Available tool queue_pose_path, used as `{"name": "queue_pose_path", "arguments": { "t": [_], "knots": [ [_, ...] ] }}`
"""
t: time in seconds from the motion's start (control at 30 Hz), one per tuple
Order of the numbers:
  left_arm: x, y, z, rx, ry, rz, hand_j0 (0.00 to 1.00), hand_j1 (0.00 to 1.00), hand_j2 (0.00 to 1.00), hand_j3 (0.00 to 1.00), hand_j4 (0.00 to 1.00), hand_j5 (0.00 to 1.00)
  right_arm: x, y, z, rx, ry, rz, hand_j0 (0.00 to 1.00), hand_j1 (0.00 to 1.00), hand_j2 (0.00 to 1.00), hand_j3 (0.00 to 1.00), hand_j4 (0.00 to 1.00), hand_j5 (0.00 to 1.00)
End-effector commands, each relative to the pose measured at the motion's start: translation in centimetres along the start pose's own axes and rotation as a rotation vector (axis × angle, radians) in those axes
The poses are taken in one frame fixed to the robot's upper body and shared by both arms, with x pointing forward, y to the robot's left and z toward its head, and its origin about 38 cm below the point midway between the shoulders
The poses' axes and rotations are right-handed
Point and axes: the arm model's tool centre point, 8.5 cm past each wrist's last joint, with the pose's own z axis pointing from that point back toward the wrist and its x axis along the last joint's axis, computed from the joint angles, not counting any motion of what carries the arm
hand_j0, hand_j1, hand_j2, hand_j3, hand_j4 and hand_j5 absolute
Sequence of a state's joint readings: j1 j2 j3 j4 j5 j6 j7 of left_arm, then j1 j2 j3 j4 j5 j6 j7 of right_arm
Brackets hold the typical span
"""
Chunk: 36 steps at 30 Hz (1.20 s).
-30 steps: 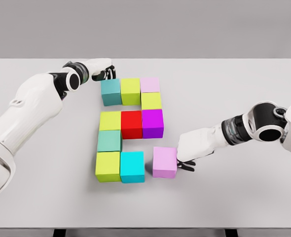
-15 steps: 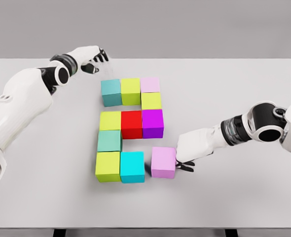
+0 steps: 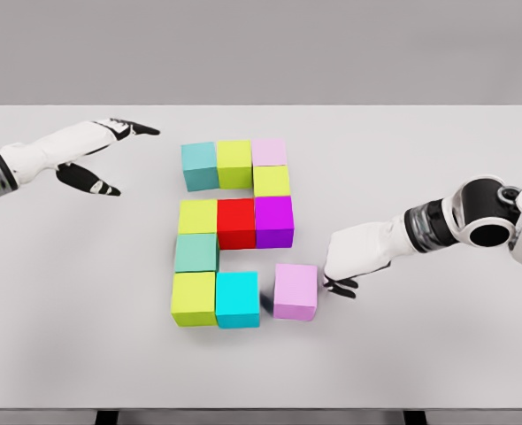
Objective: Assemble the squares on the desktop into the number 2
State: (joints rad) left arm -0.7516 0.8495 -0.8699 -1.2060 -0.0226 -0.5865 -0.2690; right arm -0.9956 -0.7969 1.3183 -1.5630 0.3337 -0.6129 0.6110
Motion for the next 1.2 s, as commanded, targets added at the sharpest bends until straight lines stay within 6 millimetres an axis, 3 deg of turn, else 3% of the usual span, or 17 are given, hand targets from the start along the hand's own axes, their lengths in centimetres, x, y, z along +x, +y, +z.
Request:
{"name": "queue_pose_path", "arguments": {
  "t": [0.0,1.17],
  "knots": [
    [-0.8,-0.3,0.9,-0.050,0.016,-0.010,1.00,1.00,1.00,1.00,1.00,1.00,-0.2,0.1,0.0,-0.001,0.005,-0.010,0.18,0.18,0.18,0.18,0.18,0.18],
    [-1.2,-0.1,0.8,-0.047,0.028,-0.013,1.00,1.00,1.00,1.00,1.00,1.00,0.4,-1.6,-1.1,-0.019,-0.025,0.028,0.18,0.18,0.18,0.18,0.18,0.18]
  ]
}}
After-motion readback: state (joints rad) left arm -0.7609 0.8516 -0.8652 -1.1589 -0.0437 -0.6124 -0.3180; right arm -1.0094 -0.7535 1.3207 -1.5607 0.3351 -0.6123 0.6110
